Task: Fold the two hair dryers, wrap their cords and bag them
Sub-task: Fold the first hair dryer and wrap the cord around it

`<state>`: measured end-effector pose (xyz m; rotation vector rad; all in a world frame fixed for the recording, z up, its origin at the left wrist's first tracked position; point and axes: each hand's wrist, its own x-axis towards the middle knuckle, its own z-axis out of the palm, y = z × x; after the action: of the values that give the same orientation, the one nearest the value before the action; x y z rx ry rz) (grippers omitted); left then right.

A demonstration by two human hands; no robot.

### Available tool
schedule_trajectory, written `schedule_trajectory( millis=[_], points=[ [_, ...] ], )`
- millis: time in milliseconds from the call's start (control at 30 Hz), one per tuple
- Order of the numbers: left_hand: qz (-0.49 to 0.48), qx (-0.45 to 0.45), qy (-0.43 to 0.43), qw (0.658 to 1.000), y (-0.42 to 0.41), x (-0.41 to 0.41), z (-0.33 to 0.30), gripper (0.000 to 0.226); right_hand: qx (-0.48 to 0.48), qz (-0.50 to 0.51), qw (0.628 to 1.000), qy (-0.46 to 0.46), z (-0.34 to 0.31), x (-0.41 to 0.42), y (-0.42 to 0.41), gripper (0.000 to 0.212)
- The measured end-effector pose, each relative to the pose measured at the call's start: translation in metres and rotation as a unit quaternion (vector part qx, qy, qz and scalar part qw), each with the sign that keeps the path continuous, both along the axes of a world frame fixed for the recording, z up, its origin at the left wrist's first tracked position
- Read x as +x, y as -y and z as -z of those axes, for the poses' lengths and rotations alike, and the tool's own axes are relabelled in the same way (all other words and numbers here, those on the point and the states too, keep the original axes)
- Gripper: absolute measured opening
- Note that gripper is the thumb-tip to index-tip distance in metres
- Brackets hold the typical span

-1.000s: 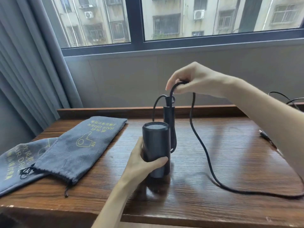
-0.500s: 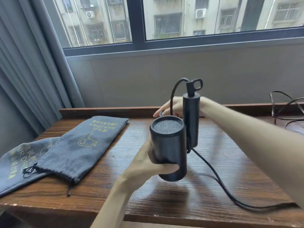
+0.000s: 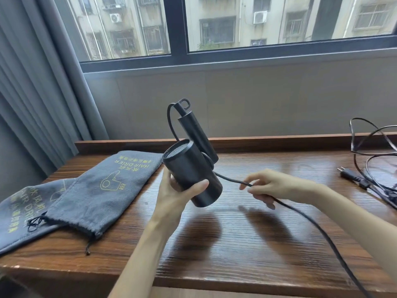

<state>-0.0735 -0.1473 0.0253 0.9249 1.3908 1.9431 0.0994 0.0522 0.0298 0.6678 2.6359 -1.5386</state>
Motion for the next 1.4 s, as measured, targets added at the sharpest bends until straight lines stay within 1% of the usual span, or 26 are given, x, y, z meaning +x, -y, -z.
schedule_trajectory(
  millis=[100,167,300,367,400,433,500,567,633,700,800,933,1000,1100,1167,1267,1333,1367,1400],
  points=[
    [-0.035,-0.007,-0.008,0.999,-0.001,-0.001,0.003,0.075,-0.092,0.027,0.995,-0.005,-0.006,0.02,-0.005,0.013],
    [-0.041,-0.016,-0.019,0.999,-0.001,0.001,0.003,0.071,-0.119,0.019,0.992,0.024,-0.014,0.029,-0.006,0.015],
    [-0.054,-0.039,-0.054,0.996,-0.003,0.005,0.004,0.068,-0.087,-0.029,0.989,0.12,-0.033,0.042,-0.006,0.016],
    [-0.074,-0.048,-0.069,0.994,-0.002,-0.001,0.005,0.069,-0.048,-0.046,0.987,0.146,-0.045,0.05,-0.006,0.013],
    [-0.081,-0.055,-0.081,0.992,-0.001,-0.003,0.005,0.07,-0.017,-0.043,0.99,0.135,-0.053,0.053,-0.006,0.014],
    [-0.086,-0.061,-0.093,0.99,0.001,-0.006,0.005,0.071,0.017,-0.032,0.994,0.105,-0.062,0.054,-0.007,0.016],
    [-0.081,-0.074,-0.119,0.987,0.003,-0.008,0.005,0.073,0.074,0.0,0.997,0.014,-0.082,0.051,-0.008,0.017],
    [-0.064,-0.087,-0.145,0.983,0.003,-0.008,0.005,0.075,0.077,0.02,0.995,-0.066,-0.103,0.045,-0.007,0.014],
    [-0.045,-0.105,-0.18,0.977,0.002,-0.007,0.003,0.077,0.074,0.006,0.991,-0.116,-0.119,0.036,-0.003,0.016],
    [-0.025,-0.125,-0.209,0.97,0.001,-0.005,0.0,0.076,0.101,-0.022,0.984,-0.143,-0.134,0.023,0.001,0.021],
    [0.015,-0.144,-0.23,0.962,0.002,-0.002,-0.003,0.077,0.143,-0.055,0.973,-0.17,-0.156,0.0,0.004,0.019],
    [0.071,-0.15,-0.261,0.951,0.005,0.006,-0.009,0.082,0.161,-0.056,0.967,-0.188,-0.175,-0.039,-0.001,0.016],
    [0.094,-0.148,-0.283,0.943,0.006,0.01,-0.012,0.082,0.152,-0.064,0.972,-0.167,-0.174,-0.058,-0.005,0.013],
    [0.118,-0.145,-0.312,0.932,0.007,0.015,-0.017,0.082,0.092,-0.087,0.985,-0.115,-0.159,-0.084,-0.015,0.014],
    [0.126,-0.139,-0.318,0.929,0.008,0.018,-0.019,0.083,0.058,-0.092,0.989,-0.099,-0.137,-0.099,-0.021,0.016],
    [0.122,-0.127,-0.313,0.933,0.009,0.022,-0.021,0.082,0.075,-0.072,0.992,-0.072,-0.092,-0.11,-0.023,0.019],
    [0.112,-0.123,-0.312,0.935,0.009,0.022,-0.022,0.082,0.104,-0.063,0.991,-0.063,-0.062,-0.106,-0.018,0.012],
    [0.106,-0.121,-0.308,0.938,0.009,0.021,-0.022,0.082,0.093,-0.041,0.992,-0.075,-0.048,-0.101,-0.016,0.013],
    [0.099,-0.119,-0.301,0.941,0.009,0.02,-0.021,0.082,0.053,-0.007,0.994,-0.091,-0.034,-0.094,-0.015,0.019]
  ],
)
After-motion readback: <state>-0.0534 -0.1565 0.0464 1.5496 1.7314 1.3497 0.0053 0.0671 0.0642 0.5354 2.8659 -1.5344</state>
